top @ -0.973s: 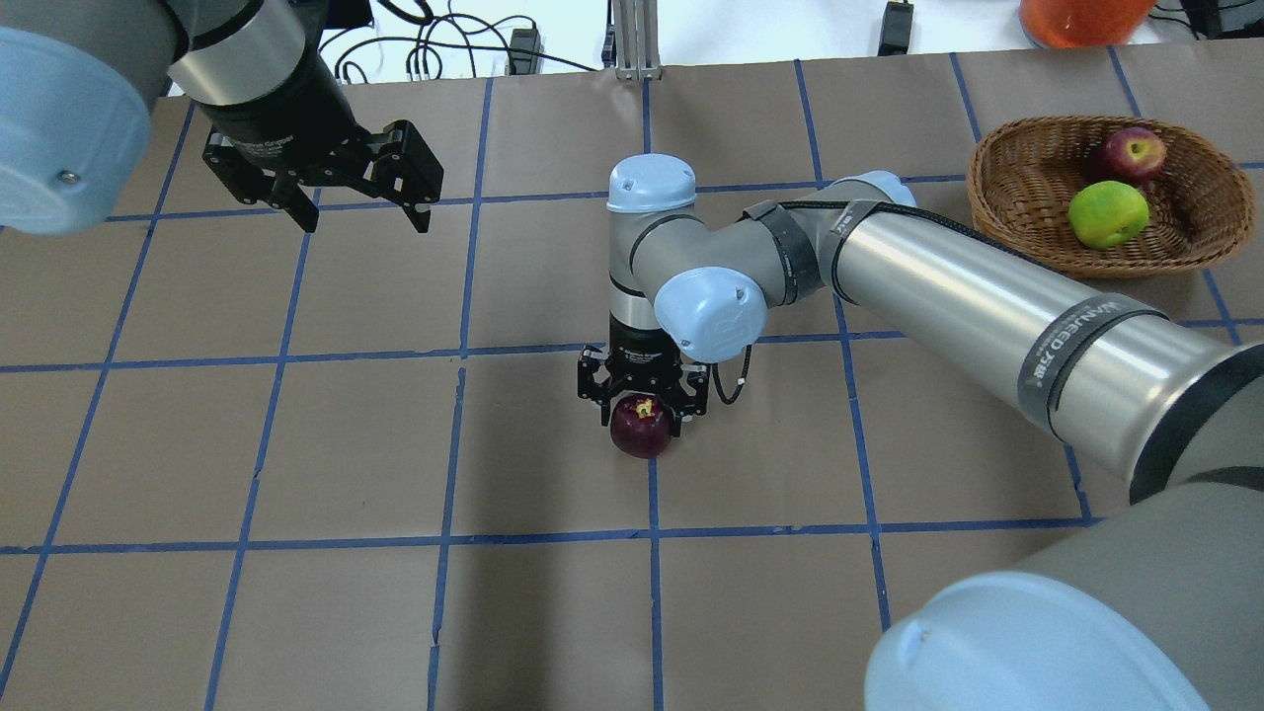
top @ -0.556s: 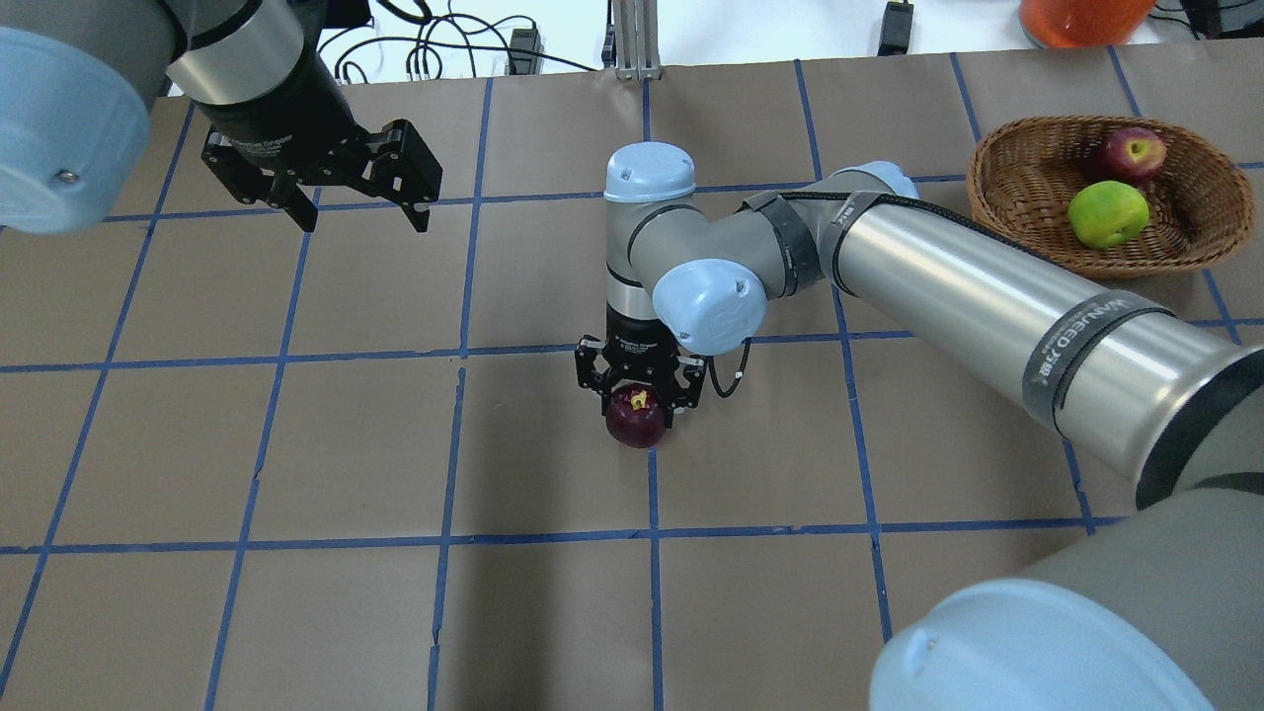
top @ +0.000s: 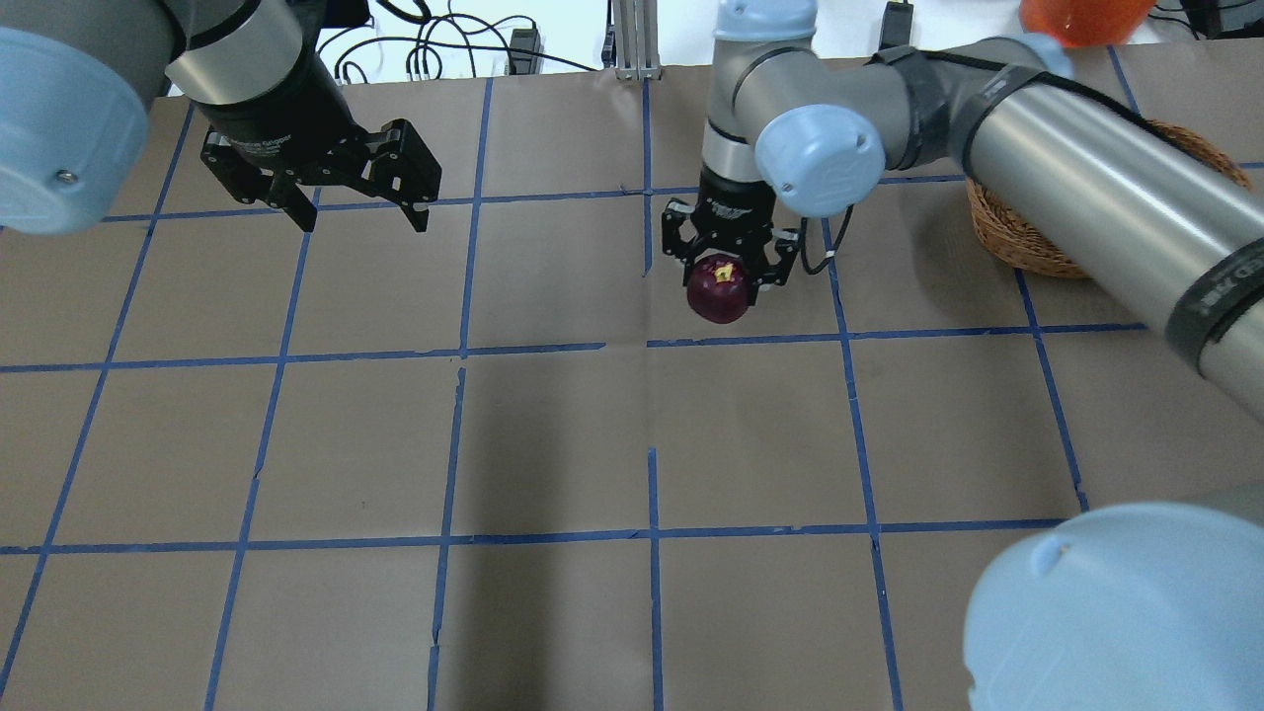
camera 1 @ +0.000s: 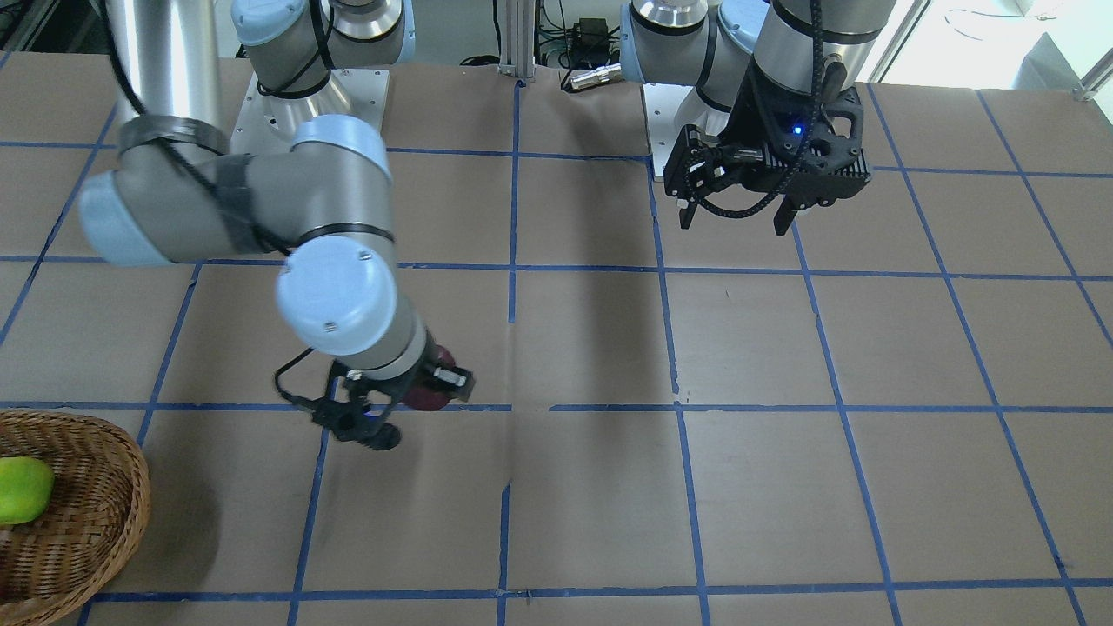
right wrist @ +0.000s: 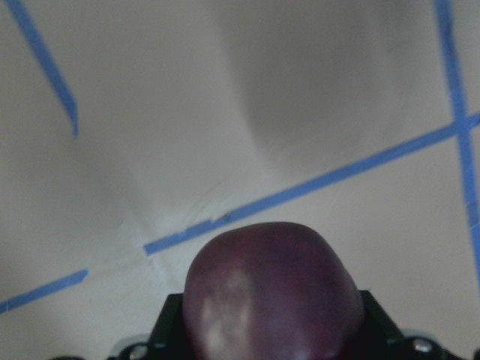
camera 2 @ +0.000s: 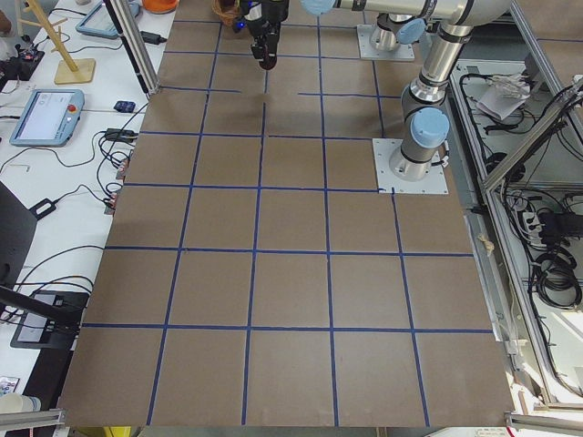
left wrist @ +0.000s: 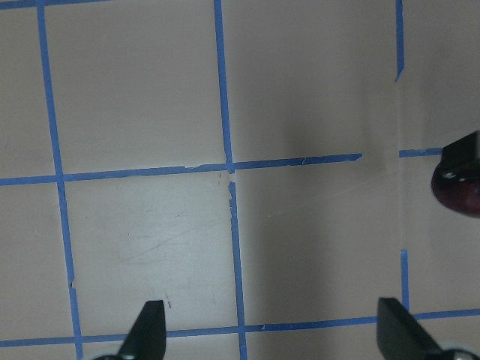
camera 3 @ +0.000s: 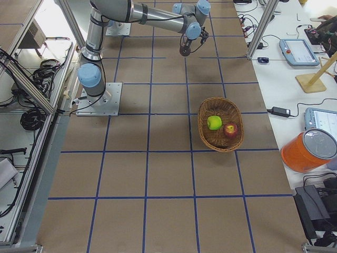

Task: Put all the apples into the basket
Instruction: 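Carry the dark red apple to the basket with the right gripper and release it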

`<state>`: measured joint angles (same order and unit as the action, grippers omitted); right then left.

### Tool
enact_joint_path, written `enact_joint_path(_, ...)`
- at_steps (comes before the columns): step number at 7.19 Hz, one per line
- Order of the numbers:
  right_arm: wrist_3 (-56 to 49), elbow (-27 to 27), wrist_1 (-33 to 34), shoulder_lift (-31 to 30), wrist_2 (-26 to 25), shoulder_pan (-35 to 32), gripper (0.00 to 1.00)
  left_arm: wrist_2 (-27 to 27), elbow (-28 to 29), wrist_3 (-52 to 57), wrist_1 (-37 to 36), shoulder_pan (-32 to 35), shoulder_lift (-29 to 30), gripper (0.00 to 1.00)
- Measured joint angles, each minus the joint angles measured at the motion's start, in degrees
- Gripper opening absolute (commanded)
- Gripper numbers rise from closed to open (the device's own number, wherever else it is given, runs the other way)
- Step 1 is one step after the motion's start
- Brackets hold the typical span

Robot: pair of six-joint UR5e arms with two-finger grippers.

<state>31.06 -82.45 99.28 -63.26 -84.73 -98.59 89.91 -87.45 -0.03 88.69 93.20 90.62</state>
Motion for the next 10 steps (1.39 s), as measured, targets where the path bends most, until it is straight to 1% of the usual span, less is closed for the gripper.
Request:
enact_joint_path(2,-9.2,3.9,-0.6,0.1,-4.5,9.1,0.0,0.0,0.0,0.0,-0.1,-0.1,0.0,1.0)
enact_joint_path(4,-21.7,5.8,0.5,0.4,-9.3,16.6,0.0,0.0,0.0,0.0,-0.2,-0.1,0.0,1.0)
enact_joint_path(6,-32.6,6.0,4.3,1.5,-12.8,22.4,0.0,0.1,-0.1,0.1,-0.3,-0.3,-0.1,1.0)
enact_joint_path(7,-36.1,6.0,7.2,3.3,-14.1,24.3,0.0,0.1,0.0,0.1,-0.3,-0.4,0.0,1.0)
enact_joint_path(8,-37.6,6.1,9.8,5.3,-14.7,25.4,0.03,0.1,0.0,0.0,-0.3,-0.4,0.0,1.0)
enact_joint_path(10,-38.2,6.0,13.6,7.8,-14.8,25.9,0.93,0.0,0.0,-0.3,-0.3,-0.4,0.0,1.0)
